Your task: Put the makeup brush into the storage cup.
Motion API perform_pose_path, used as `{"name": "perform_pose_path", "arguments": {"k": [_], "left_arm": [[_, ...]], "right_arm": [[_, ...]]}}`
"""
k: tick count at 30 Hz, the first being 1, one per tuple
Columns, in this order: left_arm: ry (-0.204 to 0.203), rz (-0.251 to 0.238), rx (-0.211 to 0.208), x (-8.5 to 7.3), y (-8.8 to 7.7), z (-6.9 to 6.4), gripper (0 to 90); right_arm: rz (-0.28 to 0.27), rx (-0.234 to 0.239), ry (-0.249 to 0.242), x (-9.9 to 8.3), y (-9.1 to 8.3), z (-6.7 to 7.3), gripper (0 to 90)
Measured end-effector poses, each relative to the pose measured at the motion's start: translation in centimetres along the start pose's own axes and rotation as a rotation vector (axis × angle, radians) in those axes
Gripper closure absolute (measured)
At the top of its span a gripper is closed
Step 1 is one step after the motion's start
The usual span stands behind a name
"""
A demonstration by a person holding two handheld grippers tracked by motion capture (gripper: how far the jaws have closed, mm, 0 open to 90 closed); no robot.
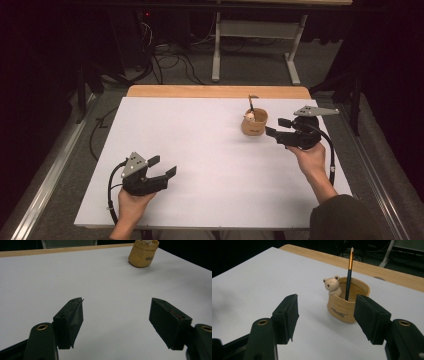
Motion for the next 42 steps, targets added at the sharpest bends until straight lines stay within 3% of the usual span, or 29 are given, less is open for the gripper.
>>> {"name": "perform_pose_path", "arguments": {"k": [26,42], "left_arm": [[0.001,0.002,0.001,0.0,0.0,-0.1,27.8],[-0.001,0.000,-0.001,0.0,0.0,-0.1,27.8]], "right_arm": [[-0.024,0.019,0.021,-2.1,-1.4,0.4,38.4],[-0.028,0.044,0.028,-3.3,-1.9,1.6,38.6]]}}
Point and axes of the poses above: each handheld gripper's, and its own axes: y roughly forward along the jaws, x roughly out of its top, z roughly to its left, the point moved 5 cm from there along y, roughly forward along the jaws, and after that the axes turned 6 degrees about z, right-handed, at the moved point
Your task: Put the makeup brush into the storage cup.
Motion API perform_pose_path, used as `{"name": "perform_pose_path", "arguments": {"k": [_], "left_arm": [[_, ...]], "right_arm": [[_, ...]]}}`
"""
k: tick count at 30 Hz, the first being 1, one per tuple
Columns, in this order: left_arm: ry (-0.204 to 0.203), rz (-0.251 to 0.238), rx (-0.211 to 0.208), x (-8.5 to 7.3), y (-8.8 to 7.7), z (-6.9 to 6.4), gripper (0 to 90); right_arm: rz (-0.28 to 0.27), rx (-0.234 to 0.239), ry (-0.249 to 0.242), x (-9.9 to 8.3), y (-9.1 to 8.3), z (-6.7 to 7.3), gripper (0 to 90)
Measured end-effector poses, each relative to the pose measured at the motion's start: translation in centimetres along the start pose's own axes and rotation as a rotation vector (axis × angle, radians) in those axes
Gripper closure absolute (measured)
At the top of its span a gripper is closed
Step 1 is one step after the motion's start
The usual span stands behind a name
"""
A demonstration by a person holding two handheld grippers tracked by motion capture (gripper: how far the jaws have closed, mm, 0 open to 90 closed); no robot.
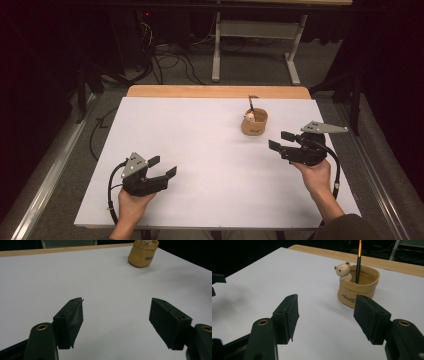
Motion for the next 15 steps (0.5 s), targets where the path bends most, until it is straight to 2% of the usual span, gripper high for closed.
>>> {"name": "perform_pose_path", "arguments": {"k": [15], "left_arm": [[-0.001,0.003,0.001,0.00,0.05,0.08,27.7]], "right_arm": [[-0.017,0.028,-0.014,-0.45,-0.43,1.03,38.8]]}}
Point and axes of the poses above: each handheld gripper's, and its own axes: y roughly forward along the jaws, x roughly out of its top, z roughly to its left, the point moved 5 cm from there along y, roughly forward along the jaws, and after that the axes turned 6 degrees about z, right-handed, at the moved point
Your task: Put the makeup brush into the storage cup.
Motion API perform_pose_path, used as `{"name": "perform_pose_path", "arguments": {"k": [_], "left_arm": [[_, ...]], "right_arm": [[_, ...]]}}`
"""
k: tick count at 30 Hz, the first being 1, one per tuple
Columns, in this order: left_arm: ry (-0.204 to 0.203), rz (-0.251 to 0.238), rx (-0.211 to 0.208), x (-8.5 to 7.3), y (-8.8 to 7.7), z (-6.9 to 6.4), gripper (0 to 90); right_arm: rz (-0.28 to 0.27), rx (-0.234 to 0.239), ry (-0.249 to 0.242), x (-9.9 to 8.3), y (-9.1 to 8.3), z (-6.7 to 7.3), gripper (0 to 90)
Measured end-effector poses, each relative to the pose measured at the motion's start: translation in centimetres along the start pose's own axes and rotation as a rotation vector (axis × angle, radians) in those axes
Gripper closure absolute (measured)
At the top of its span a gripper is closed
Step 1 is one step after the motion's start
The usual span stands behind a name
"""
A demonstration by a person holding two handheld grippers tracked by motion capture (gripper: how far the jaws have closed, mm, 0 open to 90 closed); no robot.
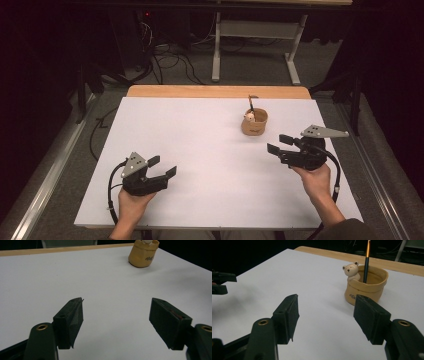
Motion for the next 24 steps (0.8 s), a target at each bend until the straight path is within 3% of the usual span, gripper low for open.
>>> {"name": "perform_pose_path", "arguments": {"k": [24], "left_arm": [[0.000,-0.002,-0.001,0.0,0.0,0.0,27.7]], "right_arm": [[-0.007,0.047,-0.009,-1.4,0.0,1.7,38.9]]}}
Point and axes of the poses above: each handheld gripper's, and its own axes: y roughly forward along the jaws, x roughly out of its top, z roughly to its left, the point moved 5 cm from there along y, roughly forward along the jaws, and after that the axes turned 6 degrees about z, right-handed, at the moved point
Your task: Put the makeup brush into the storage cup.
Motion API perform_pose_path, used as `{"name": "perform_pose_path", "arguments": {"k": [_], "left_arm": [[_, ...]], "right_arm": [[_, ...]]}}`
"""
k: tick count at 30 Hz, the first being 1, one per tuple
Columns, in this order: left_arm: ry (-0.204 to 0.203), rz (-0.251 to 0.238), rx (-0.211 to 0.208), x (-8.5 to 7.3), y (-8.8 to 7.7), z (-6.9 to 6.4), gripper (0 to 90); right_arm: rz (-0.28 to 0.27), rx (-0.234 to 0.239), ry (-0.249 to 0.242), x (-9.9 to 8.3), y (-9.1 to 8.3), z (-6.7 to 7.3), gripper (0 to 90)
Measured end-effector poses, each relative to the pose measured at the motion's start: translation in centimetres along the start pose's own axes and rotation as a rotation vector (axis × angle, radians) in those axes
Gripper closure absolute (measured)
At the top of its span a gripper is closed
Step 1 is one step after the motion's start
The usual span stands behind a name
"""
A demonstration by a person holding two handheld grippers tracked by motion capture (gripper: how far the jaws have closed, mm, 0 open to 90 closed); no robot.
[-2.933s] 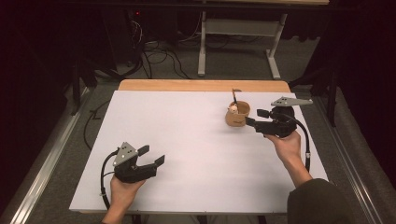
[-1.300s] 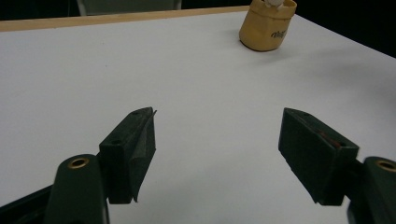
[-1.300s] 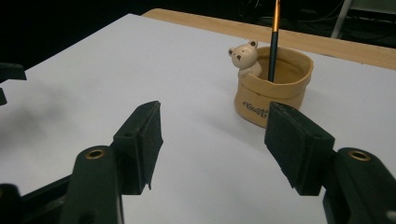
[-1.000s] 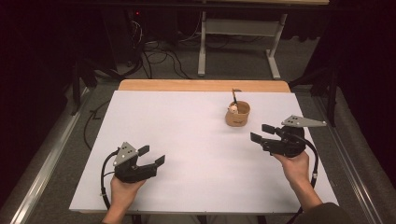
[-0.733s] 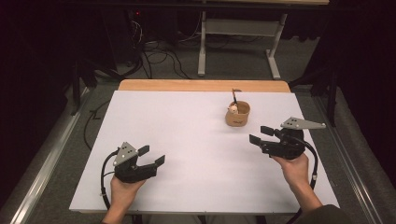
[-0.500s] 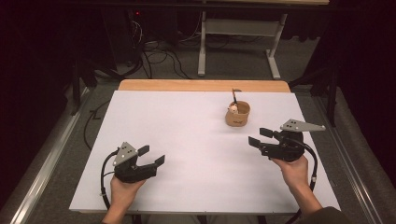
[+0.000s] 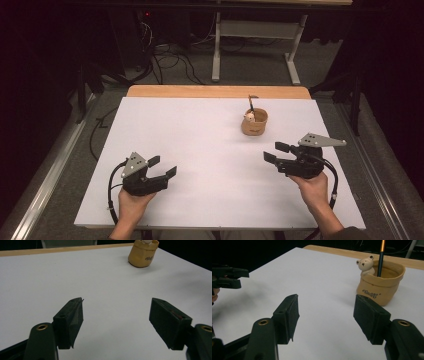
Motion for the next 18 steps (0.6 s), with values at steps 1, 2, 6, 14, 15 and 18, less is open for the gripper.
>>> {"name": "perform_pose_path", "arguments": {"k": [1,2,6,14,15,18], "left_arm": [[-0.002,-0.001,0.000,0.0,0.0,0.0,27.7],[-0.002,-0.001,0.000,0.0,0.0,0.0,27.7],[-0.001,-0.002,-0.001,0.0,-0.1,0.0,27.8],[-0.002,-0.002,-0.002,0.0,0.0,0.0,27.7],[-0.002,-0.002,-0.002,0.0,0.0,0.0,27.7],[-0.002,-0.002,-0.003,0.0,0.0,0.0,27.7]], "right_arm": [[-0.002,0.003,0.003,-0.1,0.0,0.1,39.0],[-0.002,0.006,0.003,-0.1,0.0,0.1,39.0],[0.001,0.011,0.000,-0.4,0.1,0.4,39.0],[0.002,0.024,-0.002,-0.9,0.2,0.9,39.0],[0.002,0.025,-0.006,-1.0,0.2,0.9,39.0],[0.008,0.029,-0.004,-1.3,0.3,1.2,39.0]]}}
Point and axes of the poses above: each handheld gripper's, and its own axes: y roughly forward along the jaws, x roughly out of its top, z roughly to its left, the point moved 5 cm from there along y, roughly forward along the jaws, and after that the axes turned 6 degrees about z, right-handed, at the moved point
